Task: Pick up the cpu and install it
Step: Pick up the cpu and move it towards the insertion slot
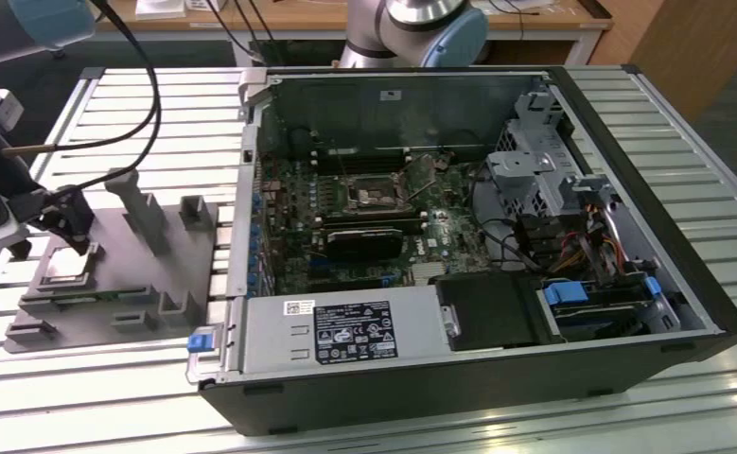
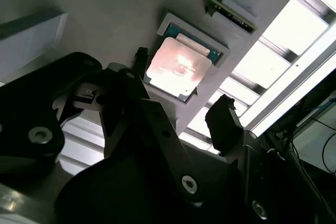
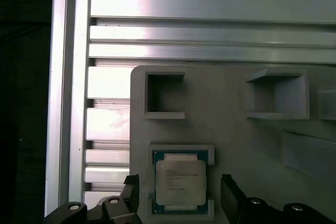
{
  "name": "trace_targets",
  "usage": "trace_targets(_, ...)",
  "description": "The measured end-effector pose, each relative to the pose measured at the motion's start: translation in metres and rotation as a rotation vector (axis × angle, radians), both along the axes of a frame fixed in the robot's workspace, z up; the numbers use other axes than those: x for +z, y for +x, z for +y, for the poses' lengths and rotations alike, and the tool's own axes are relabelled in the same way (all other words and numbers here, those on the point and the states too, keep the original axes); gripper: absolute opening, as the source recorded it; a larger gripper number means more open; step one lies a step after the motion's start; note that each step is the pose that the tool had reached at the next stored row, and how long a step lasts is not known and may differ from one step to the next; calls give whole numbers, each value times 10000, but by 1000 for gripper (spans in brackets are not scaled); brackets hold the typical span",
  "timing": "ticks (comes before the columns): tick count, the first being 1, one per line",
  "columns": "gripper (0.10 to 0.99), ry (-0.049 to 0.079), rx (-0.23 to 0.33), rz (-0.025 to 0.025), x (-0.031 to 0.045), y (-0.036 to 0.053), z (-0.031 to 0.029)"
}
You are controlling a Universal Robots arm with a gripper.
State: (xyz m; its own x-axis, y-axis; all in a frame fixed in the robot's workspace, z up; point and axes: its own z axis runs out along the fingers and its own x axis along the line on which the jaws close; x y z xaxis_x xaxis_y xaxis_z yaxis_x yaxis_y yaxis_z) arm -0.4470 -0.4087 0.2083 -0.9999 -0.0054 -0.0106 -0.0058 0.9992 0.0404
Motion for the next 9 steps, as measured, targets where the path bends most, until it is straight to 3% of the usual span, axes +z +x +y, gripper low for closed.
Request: trace_targets(9, 722, 11, 84, 8, -129, 4, -14)
